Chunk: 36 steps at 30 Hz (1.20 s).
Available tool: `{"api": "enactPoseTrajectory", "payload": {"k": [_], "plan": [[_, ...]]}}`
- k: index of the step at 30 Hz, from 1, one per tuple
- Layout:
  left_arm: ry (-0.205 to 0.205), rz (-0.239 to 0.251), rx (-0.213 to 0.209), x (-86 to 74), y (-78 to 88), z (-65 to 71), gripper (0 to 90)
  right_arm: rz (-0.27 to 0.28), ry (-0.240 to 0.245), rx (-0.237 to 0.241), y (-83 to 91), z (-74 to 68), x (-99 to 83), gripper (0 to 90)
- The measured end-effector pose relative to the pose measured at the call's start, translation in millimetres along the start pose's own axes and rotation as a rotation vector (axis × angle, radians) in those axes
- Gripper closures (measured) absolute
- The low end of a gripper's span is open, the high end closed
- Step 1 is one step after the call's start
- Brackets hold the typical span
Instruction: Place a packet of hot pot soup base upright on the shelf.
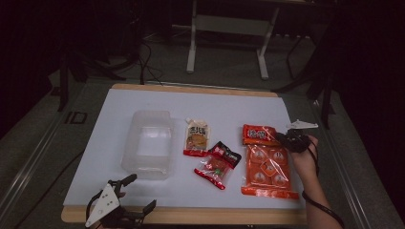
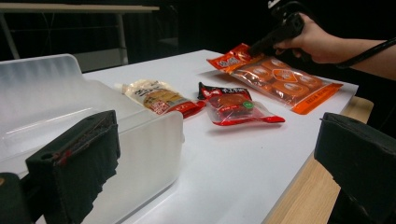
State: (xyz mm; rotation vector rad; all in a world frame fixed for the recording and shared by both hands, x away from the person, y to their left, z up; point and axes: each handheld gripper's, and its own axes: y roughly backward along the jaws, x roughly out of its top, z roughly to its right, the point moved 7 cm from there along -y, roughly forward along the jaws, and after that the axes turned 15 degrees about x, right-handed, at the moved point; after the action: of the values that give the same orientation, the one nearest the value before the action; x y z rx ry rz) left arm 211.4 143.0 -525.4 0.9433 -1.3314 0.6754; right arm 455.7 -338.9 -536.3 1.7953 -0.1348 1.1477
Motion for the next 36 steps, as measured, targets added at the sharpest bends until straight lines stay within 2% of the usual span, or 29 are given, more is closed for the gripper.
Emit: {"api": "enactPoseTrajectory", "payload": {"k": [9, 18, 23, 28, 30, 36], "plan": [[0.001, 0.001, 0.005, 0.3, -0.7, -0.8, 0.7, 0.068, 0.057, 0.001, 23.1, -17.0, 20.9, 88.6], [0.008, 0.011, 0.009, 3.3, -3.1, 1.2, 0.7, 0.136, 0.149, 0.001, 52.8, -42.5, 41.4, 88.6], [0.002, -0.002, -0.009, 3.9, -5.9, 8.5, 0.7, 0.177, 0.198, 0.007, 70.7, -60.4, 50.5, 88.7], [-0.034, -0.055, -0.018, 4.1, -10.5, 19.5, 0.8, 0.213, 0.258, 0.009, 89.2, -80.7, 56.5, 88.6], [-0.032, -0.064, -0.026, 5.9, -11.6, 24.0, 0.7, 0.234, 0.276, 0.016, 97.2, -89.2, 57.5, 88.6], [-0.057, -0.093, -0.077, 12.3, -18.1, 44.6, 0.8, 0.284, 0.333, 0.026, 120.4, -112.9, 55.1, 88.6]]}}
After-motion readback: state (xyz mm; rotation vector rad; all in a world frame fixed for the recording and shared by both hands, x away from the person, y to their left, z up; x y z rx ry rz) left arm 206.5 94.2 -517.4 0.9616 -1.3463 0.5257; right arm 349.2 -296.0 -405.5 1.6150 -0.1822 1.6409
